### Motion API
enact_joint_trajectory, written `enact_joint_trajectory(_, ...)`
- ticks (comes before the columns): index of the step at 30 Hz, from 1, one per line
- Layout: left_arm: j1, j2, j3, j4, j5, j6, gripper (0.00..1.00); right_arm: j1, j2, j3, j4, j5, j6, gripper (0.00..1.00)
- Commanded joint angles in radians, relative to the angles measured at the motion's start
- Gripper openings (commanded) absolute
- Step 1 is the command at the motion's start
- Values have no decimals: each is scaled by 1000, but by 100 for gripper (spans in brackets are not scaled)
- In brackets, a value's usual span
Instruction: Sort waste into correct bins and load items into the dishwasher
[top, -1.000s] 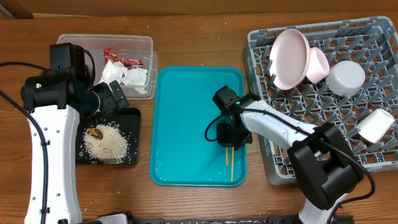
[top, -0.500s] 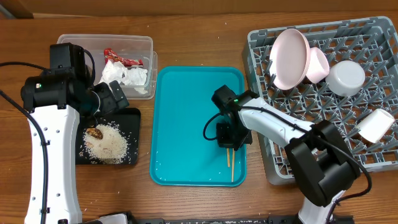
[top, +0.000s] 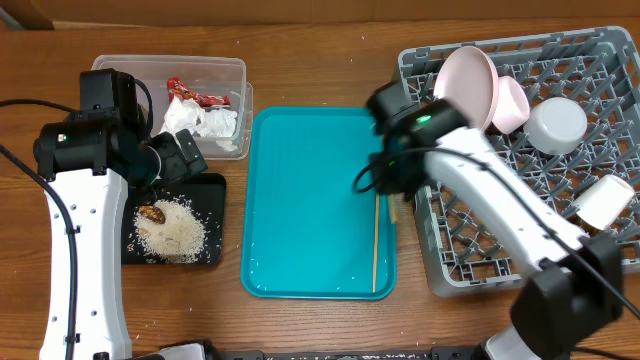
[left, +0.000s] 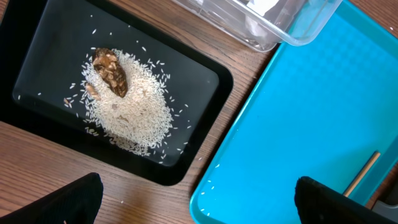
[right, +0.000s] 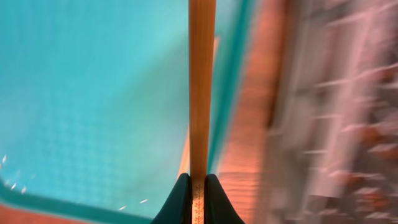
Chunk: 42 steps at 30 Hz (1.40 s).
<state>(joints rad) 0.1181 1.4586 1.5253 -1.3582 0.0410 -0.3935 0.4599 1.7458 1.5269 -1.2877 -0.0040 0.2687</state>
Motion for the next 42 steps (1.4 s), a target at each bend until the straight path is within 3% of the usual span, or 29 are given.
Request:
enact_joint_trajectory(1, 0, -8, 14, 1, 4, 5, 100, -85, -21, 17, -14, 74, -108, 4)
enact_joint_trajectory(7, 0, -8, 14, 2, 4, 5, 100, -199, -18, 5, -32, 63, -201, 4)
enact_joint_trajectory(13, 0, -8, 14, 1, 4, 5, 100, -220, -18, -66, -18, 63, -245, 4)
enact_joint_trajectory(14, 0, -8, 14, 1, 4, 5, 100, -220, -18, -77, -11, 62, -248, 5)
enact_joint_trajectory(16, 0, -8, 14, 1, 4, 5, 100, -219, -18, -101, -3, 62, -247, 20)
enact_joint_trajectory(17, 0, -8, 14, 1, 4, 5, 100, -219, -18, -113, -1, 63, -247, 22)
enact_joint_trajectory(29, 0, -8, 14, 0, 4, 5, 100, -219, -25, -41, -26, 61, -166, 26)
enact_joint_trajectory(35, 0, -8, 14, 1, 4, 5, 100, -180, -40, 73, 2, -110, -135, 31)
enact_joint_trajectory(42, 0, -8, 14, 2, 3, 5, 100, -60, -14, 18, 63, -128, -115, 38)
